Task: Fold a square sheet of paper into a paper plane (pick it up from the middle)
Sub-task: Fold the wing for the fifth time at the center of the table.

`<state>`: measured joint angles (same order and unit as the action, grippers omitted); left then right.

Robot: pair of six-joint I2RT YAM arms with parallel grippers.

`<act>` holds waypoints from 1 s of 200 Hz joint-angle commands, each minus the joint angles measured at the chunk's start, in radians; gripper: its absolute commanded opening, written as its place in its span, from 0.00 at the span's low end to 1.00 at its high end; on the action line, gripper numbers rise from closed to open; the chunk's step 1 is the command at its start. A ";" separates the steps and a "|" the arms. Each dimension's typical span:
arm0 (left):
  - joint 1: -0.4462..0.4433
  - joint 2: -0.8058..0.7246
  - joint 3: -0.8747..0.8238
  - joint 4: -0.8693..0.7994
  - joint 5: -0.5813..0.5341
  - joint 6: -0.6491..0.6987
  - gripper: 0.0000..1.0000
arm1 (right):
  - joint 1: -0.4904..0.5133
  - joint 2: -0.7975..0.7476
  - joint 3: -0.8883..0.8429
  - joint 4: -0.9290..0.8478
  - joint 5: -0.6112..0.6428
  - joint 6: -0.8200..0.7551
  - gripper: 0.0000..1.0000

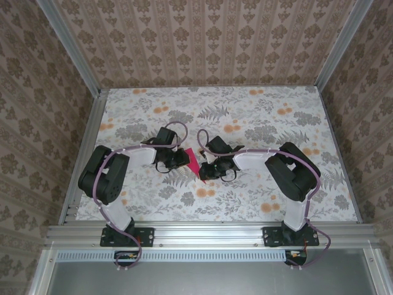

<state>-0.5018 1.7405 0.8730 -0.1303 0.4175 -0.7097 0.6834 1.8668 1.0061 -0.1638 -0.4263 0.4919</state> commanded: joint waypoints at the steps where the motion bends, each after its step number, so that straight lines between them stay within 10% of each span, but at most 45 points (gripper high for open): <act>1: 0.012 0.034 0.026 -0.032 -0.028 0.024 0.19 | 0.000 0.037 -0.031 -0.141 0.029 -0.027 0.13; 200: 0.142 0.131 0.151 -0.087 0.026 0.193 0.19 | 0.004 0.040 -0.058 -0.216 0.083 -0.081 0.13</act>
<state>-0.3851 1.8393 1.0035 -0.1986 0.4698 -0.5594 0.6834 1.8668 1.0058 -0.1833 -0.4248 0.4397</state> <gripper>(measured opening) 0.192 0.129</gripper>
